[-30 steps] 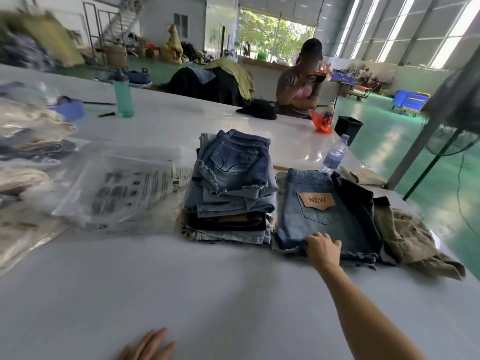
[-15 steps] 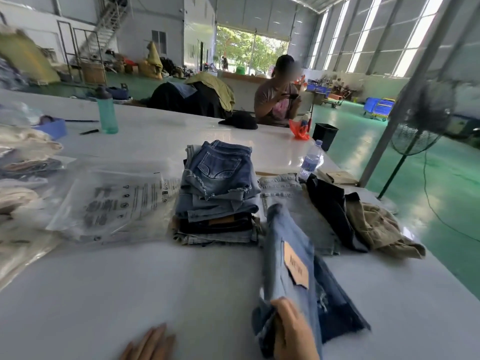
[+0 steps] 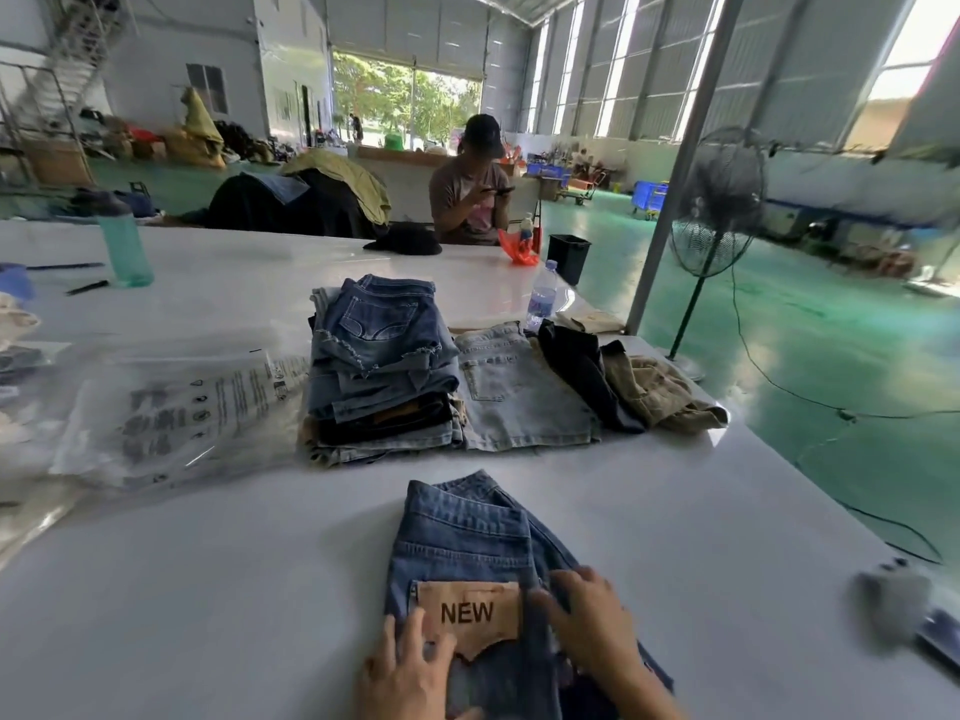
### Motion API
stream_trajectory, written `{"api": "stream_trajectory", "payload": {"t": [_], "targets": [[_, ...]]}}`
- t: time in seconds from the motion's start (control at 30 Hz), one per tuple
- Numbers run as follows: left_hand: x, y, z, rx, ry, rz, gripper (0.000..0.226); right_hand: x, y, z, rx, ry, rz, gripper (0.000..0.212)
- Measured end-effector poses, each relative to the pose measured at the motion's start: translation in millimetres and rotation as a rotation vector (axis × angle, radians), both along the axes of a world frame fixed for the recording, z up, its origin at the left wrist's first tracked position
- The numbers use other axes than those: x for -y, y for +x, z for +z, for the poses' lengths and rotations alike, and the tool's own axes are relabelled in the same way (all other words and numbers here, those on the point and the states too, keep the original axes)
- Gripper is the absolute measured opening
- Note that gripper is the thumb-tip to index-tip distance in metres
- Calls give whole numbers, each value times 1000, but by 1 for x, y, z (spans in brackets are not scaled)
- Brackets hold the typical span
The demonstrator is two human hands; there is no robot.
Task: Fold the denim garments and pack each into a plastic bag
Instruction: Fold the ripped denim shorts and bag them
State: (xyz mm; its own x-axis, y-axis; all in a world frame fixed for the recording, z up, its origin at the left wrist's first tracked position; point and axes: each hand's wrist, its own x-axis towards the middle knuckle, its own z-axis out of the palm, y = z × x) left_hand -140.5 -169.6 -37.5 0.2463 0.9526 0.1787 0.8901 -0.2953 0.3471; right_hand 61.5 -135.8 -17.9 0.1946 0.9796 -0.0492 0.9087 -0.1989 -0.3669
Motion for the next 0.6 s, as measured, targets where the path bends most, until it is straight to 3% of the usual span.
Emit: {"api": "stream_trajectory", "payload": {"t": [0.1,0.13,0.2,0.3,0.4,0.43,0.5,0.57,0.6], "targets": [[-1,-16,-14,14,118,-52,47,3,20,-3,94,-98,-224,43],[-1,-23,-15,36,145,-77,46,5,18,-7,-22,-112,-234,32],[-6,-42,-7,40,101,-55,43,15,-4,-5,-268,-149,-157,10],[-20,-70,18,-89,-41,153,21,31,-21,2,-689,-194,48,30],[-36,-70,27,48,-51,164,22,46,-15,13,-738,-571,257,28],[-36,-61,28,91,-93,113,35,44,-13,12,-768,-623,209,23],[-29,-34,22,34,-234,-16,65,33,-11,-1,-985,-458,-91,14],[-19,-9,10,-220,-314,-43,81,18,-18,-13,-1093,-270,-340,10],[-15,-1,5,-319,-294,-36,76,12,-25,-13,-1082,-221,-369,7]]}}
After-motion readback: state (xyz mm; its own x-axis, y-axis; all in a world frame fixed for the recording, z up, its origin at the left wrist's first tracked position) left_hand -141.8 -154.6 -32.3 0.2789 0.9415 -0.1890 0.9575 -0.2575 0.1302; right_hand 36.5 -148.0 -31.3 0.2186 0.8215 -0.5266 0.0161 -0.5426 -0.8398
